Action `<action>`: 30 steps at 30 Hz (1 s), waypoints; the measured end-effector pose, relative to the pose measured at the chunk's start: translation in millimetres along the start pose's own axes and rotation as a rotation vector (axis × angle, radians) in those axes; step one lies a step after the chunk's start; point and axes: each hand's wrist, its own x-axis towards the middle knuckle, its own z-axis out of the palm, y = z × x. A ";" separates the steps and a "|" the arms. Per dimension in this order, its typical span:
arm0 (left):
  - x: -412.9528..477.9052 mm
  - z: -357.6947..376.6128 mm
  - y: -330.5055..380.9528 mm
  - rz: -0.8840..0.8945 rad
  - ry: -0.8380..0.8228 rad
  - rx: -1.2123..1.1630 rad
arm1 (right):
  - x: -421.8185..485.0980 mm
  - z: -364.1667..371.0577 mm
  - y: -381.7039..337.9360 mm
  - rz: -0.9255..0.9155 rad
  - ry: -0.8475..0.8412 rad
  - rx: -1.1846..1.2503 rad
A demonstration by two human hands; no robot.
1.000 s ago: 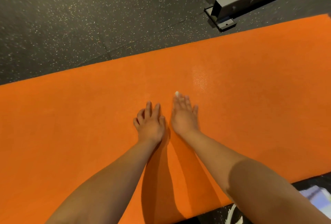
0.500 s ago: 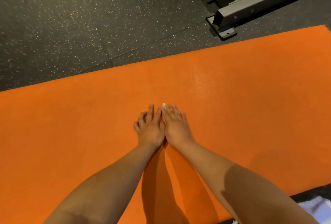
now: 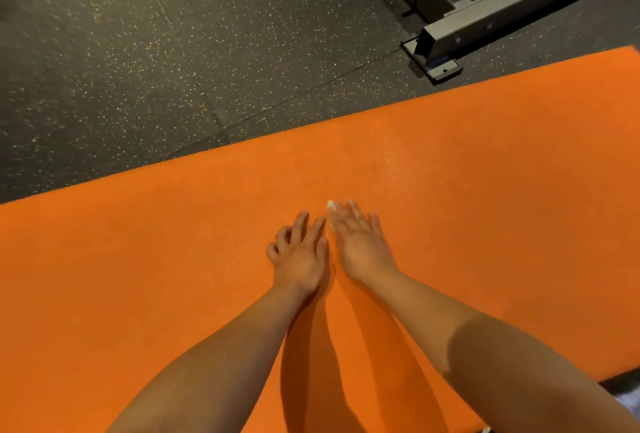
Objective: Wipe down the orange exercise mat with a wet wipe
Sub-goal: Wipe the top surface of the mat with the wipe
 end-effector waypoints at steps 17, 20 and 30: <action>36.7 3.4 -0.9 0.027 0.057 0.018 | 37.3 -22.9 17.7 0.267 0.069 0.019; 38.5 4.8 0.9 0.007 0.064 -0.005 | 33.7 -16.2 -7.3 0.152 0.009 0.063; 46.6 -7.3 9.7 -0.071 0.088 -0.052 | 40.3 -19.4 13.5 0.284 0.053 0.082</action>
